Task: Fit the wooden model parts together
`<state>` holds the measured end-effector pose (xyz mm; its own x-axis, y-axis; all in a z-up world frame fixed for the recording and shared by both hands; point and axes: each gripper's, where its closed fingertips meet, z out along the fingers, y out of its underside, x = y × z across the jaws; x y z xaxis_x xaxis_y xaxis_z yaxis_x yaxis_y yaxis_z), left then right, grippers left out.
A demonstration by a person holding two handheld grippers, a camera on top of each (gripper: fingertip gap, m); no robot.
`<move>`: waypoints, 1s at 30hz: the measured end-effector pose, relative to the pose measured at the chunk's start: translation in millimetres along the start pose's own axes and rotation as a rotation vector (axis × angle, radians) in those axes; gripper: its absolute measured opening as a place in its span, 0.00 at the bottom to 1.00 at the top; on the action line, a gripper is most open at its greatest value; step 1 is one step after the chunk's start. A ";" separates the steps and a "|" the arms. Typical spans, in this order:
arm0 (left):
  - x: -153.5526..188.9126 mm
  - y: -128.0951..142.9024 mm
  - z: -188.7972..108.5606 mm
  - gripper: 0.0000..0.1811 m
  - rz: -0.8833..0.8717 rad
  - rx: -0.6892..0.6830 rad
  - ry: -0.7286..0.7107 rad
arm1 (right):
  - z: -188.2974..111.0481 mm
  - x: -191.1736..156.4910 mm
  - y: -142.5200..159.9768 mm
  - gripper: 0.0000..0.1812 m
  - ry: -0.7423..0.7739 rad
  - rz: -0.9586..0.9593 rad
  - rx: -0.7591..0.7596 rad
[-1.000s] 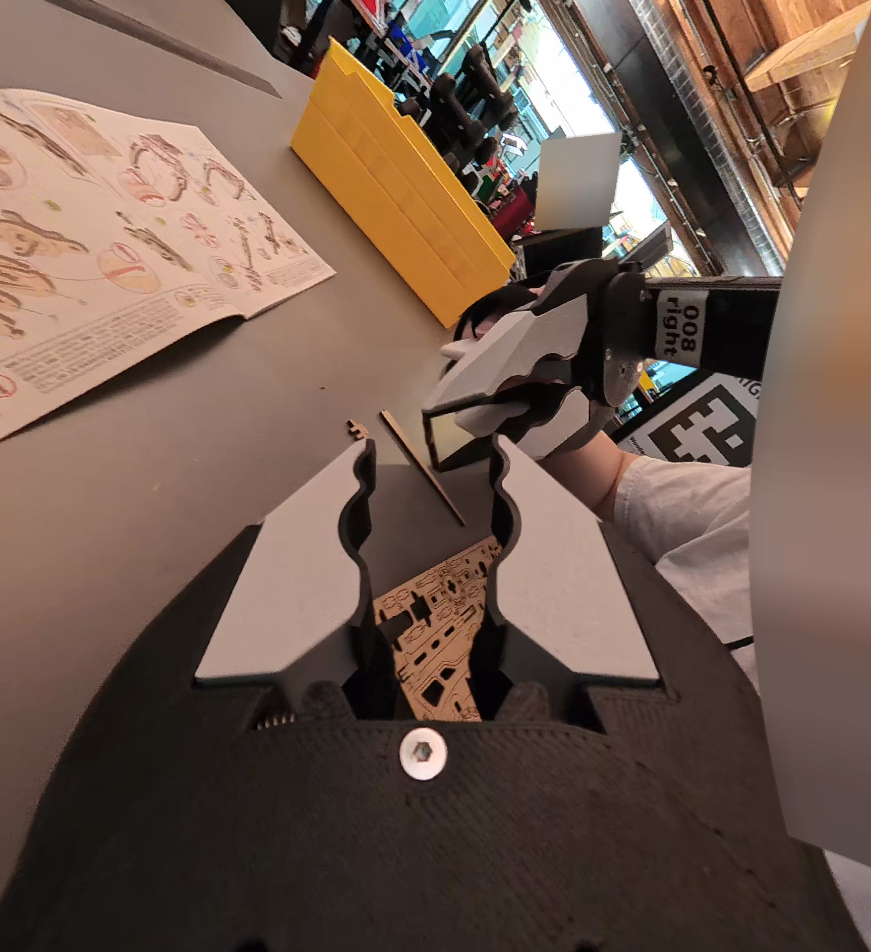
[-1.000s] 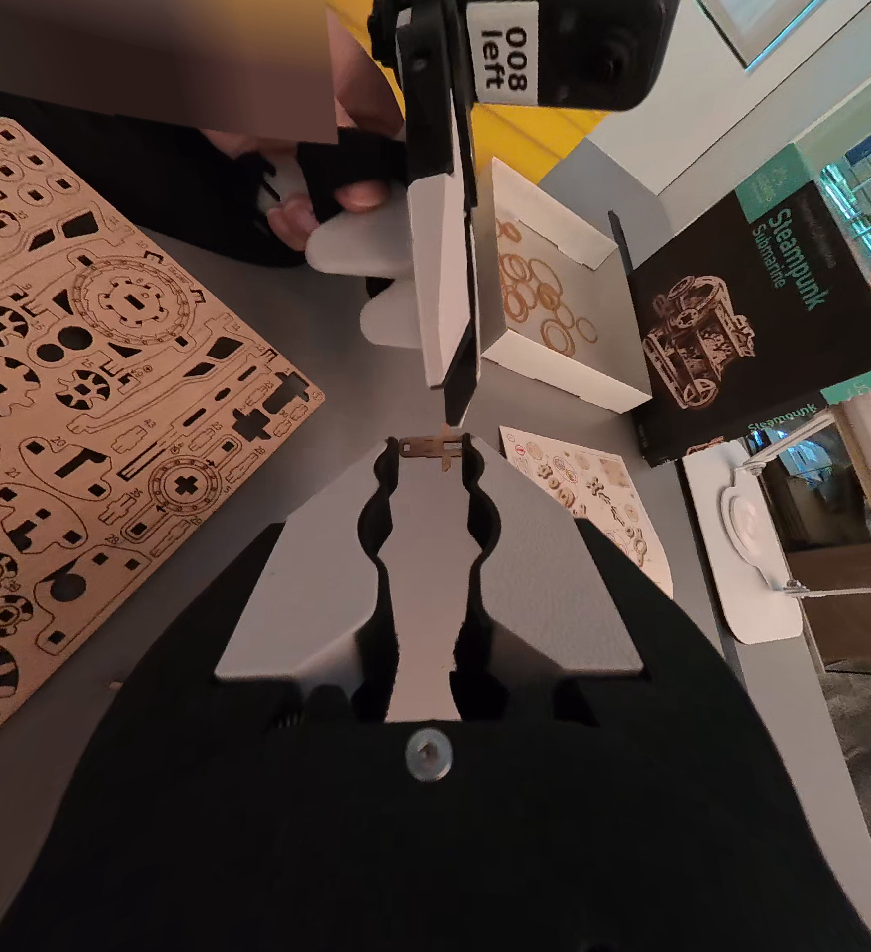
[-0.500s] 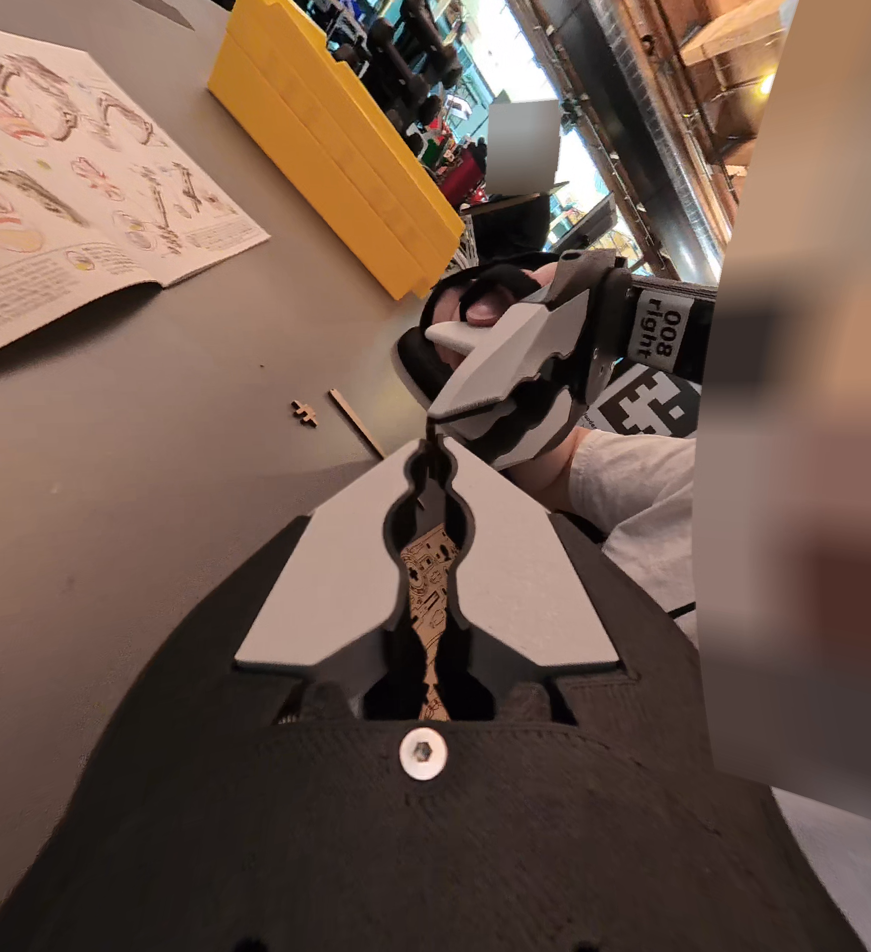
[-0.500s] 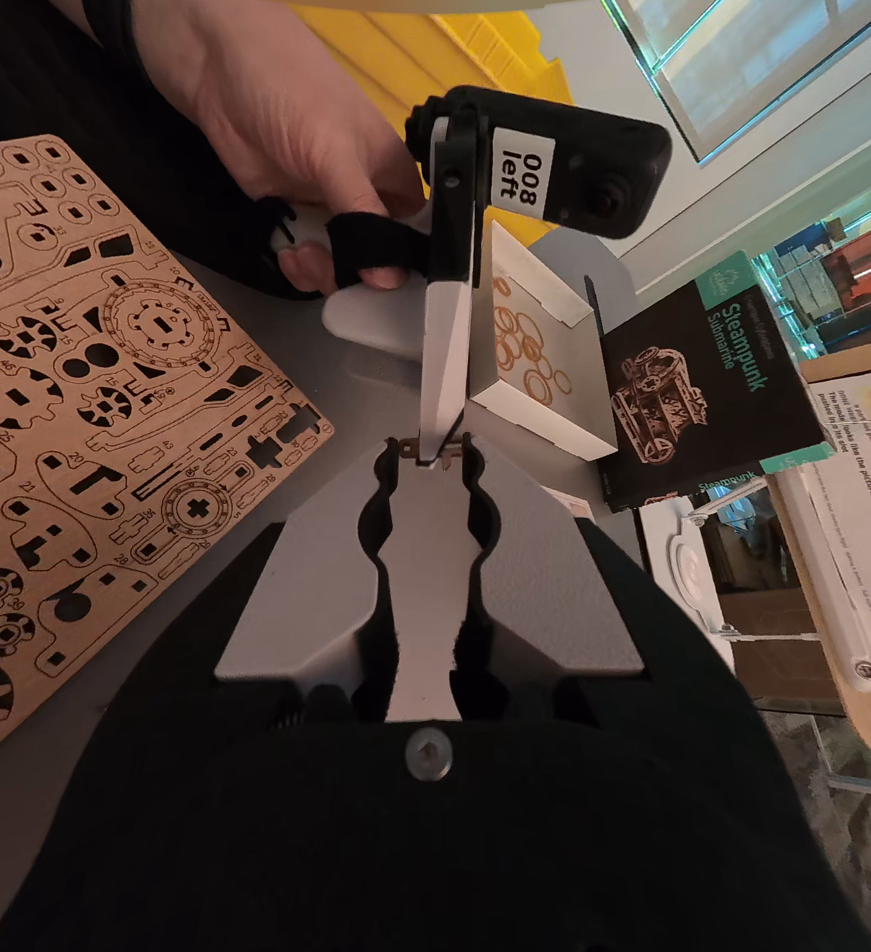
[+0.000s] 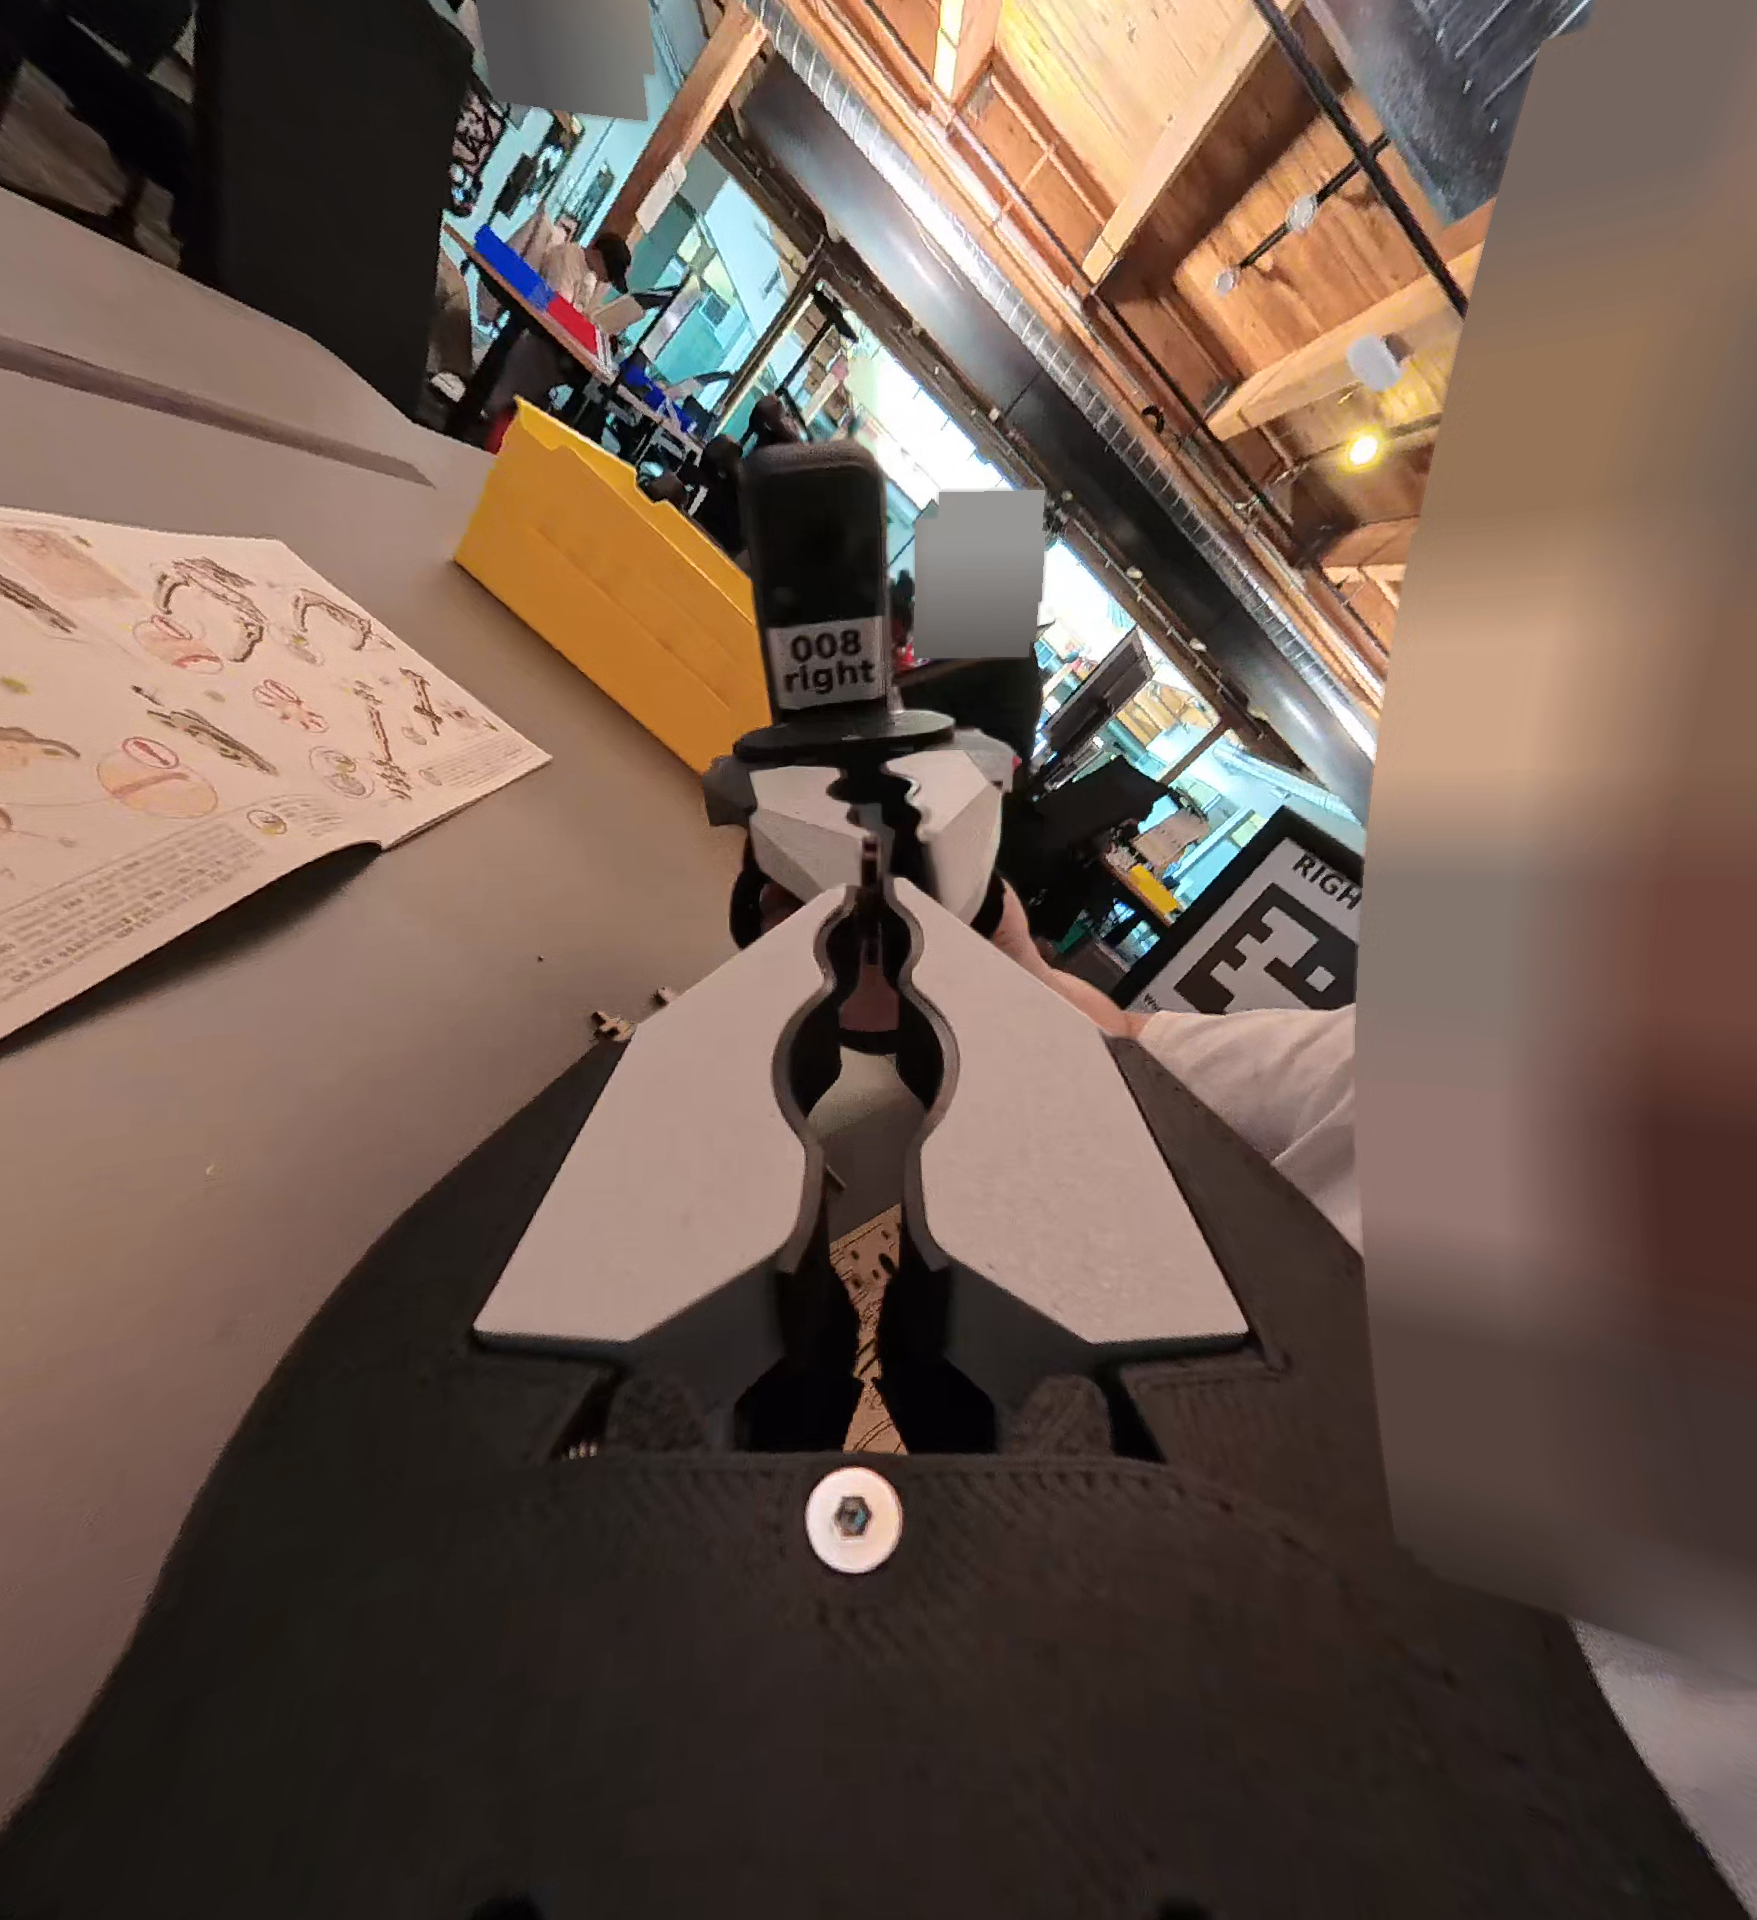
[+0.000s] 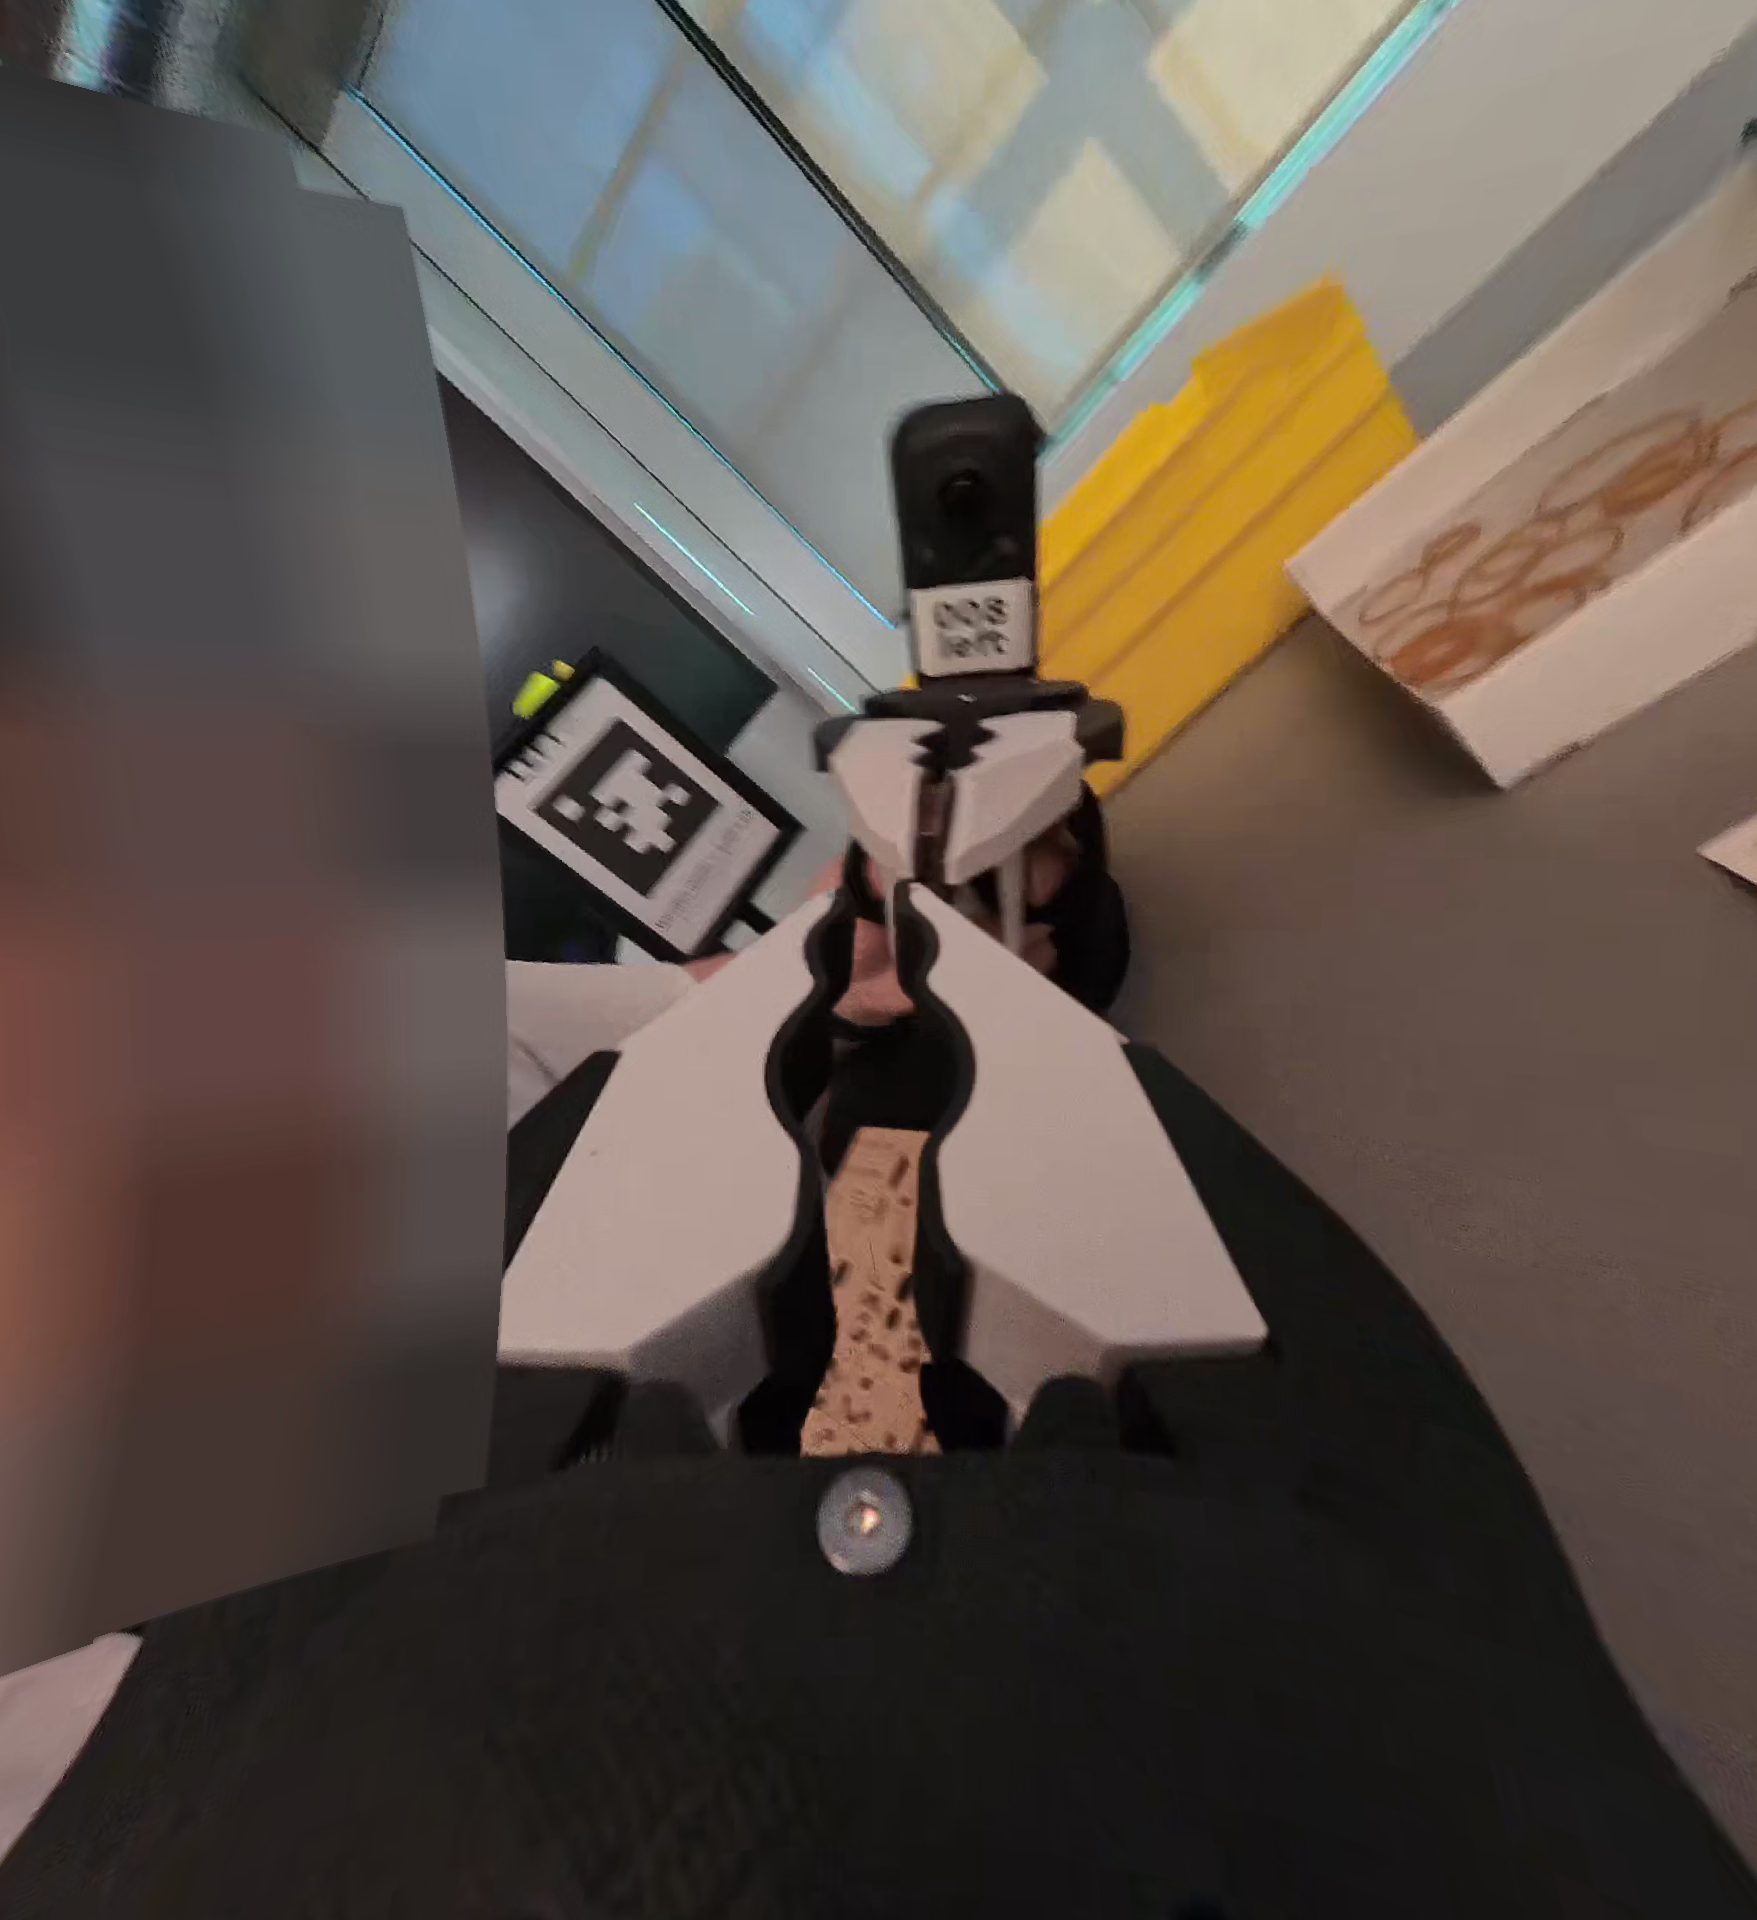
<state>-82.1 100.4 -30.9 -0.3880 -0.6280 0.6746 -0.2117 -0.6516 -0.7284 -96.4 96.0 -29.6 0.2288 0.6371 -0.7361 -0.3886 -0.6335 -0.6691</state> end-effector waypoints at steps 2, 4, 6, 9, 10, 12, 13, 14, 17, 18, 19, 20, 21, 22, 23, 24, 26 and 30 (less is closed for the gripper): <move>-3.0 3.6 1.4 0.00 0.015 -0.019 -0.023 | 2.6 6.2 7.3 0.01 0.058 -0.072 -0.049; -3.5 1.7 0.4 0.00 0.026 -0.011 -0.030 | 3.6 5.7 9.7 0.04 0.094 -0.122 -0.076; -2.5 -1.1 -1.2 0.00 0.028 0.000 -0.027 | 2.6 4.2 10.5 0.08 0.107 -0.156 -0.079; -3.4 -1.8 -2.3 0.00 0.028 0.004 -0.033 | -2.0 9.5 7.4 0.08 0.140 -0.172 -0.071; -2.8 -2.5 -2.4 0.00 0.029 0.010 -0.030 | -3.5 14.2 6.1 0.09 0.166 -0.182 -0.065; -2.4 -2.4 -1.8 0.00 0.036 0.012 -0.033 | -3.2 22.3 6.7 0.14 0.207 -0.187 -0.065; -2.1 -1.6 -1.1 0.00 0.041 0.008 -0.033 | -0.9 23.1 7.6 0.15 0.207 -0.182 -0.063; -1.9 0.0 -0.1 0.00 0.042 0.001 -0.032 | 2.1 21.6 8.6 0.15 0.193 -0.177 -0.058; -0.5 4.6 3.1 0.00 0.038 -0.017 -0.022 | 6.4 19.2 7.3 0.11 0.189 -0.195 -0.038; 0.6 4.9 3.6 0.00 0.036 -0.016 -0.016 | 6.4 17.7 8.4 0.06 0.183 -0.207 -0.045; 1.5 5.0 3.9 0.00 0.035 -0.015 -0.010 | 5.8 17.6 8.8 0.04 0.183 -0.214 -0.051; 2.1 5.4 4.2 0.00 0.034 -0.018 -0.006 | 5.2 17.1 9.5 0.04 0.180 -0.214 -0.058; 2.8 6.2 4.6 0.01 0.035 -0.023 -0.002 | 4.8 17.1 10.5 0.03 0.177 -0.211 -0.066; 3.3 6.9 5.2 0.02 0.036 -0.028 0.002 | 4.0 16.9 11.6 0.03 0.172 -0.204 -0.074; 4.0 7.6 5.8 0.03 0.037 -0.033 0.006 | 2.8 17.4 12.7 0.02 0.170 -0.196 -0.085; 4.8 8.4 6.7 0.05 0.035 -0.039 0.012 | 1.1 18.3 14.3 0.01 0.168 -0.188 -0.102; 4.3 10.8 8.0 0.08 0.026 -0.057 0.011 | -2.5 18.9 18.7 0.00 0.159 -0.178 -0.148; 2.8 9.2 7.3 0.10 0.042 -0.055 0.000 | -6.3 25.3 26.5 0.00 0.202 -0.213 -0.217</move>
<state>-78.7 89.5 -34.7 -0.3976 -0.6540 0.6436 -0.2441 -0.6008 -0.7612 -95.3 92.6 -66.6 0.4641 0.6788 -0.5691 -0.1201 -0.5883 -0.7997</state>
